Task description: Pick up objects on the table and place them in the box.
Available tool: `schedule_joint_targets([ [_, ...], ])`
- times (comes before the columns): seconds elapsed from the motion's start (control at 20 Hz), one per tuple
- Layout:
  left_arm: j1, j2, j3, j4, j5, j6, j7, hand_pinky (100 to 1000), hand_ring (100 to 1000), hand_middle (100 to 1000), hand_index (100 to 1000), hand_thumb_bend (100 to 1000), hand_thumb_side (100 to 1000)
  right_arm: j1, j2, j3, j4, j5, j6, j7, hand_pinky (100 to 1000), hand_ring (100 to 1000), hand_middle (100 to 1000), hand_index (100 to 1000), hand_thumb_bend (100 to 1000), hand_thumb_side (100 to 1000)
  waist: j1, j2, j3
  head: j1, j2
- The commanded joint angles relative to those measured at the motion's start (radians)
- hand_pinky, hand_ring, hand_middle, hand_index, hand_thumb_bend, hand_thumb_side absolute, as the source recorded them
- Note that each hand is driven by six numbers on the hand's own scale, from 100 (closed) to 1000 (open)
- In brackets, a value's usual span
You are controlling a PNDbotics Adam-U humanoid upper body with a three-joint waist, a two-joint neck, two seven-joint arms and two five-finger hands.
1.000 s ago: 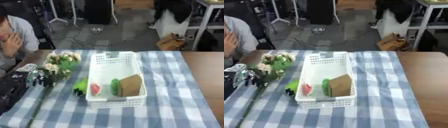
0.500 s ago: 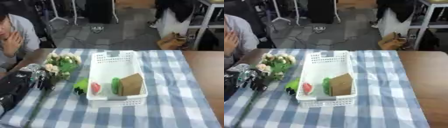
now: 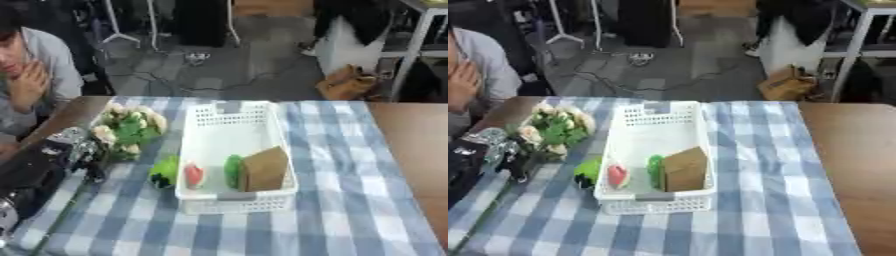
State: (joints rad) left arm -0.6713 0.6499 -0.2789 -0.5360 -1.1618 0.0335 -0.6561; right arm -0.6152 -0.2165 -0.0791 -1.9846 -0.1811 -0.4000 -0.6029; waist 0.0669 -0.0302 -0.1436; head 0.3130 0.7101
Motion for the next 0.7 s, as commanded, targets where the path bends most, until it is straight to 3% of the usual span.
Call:
schedule_joint_targets([
  [0.05, -0.023, 0.019, 0.007, -0.011, 0.006, 0.014, 0.025, 100, 211, 121, 356, 100, 244, -0.014, -0.007, 0.002, -0.015, -0.004, 0.0, 0.004, 539, 515, 422, 468, 100, 544, 0.013, -0.026, 0.001, 0.005, 0.0],
  [0.35, -0.018, 0.018, -0.001, -0.032, 0.052, 0.045, 0.064, 100, 105, 100, 337, 100, 250, -0.012, -0.006, 0.003, -0.015, -0.005, 0.002, 0.005, 539, 515, 421, 467, 100, 546, 0.013, -0.027, 0.0, 0.004, -0.002],
  [0.7, -0.026, 0.032, -0.011, -0.085, 0.116, 0.05, 0.004, 100, 100, 100, 328, 100, 253, -0.01, -0.007, 0.003, -0.015, -0.005, 0.003, 0.003, 538, 514, 419, 466, 100, 545, 0.014, -0.03, -0.001, 0.006, -0.002],
])
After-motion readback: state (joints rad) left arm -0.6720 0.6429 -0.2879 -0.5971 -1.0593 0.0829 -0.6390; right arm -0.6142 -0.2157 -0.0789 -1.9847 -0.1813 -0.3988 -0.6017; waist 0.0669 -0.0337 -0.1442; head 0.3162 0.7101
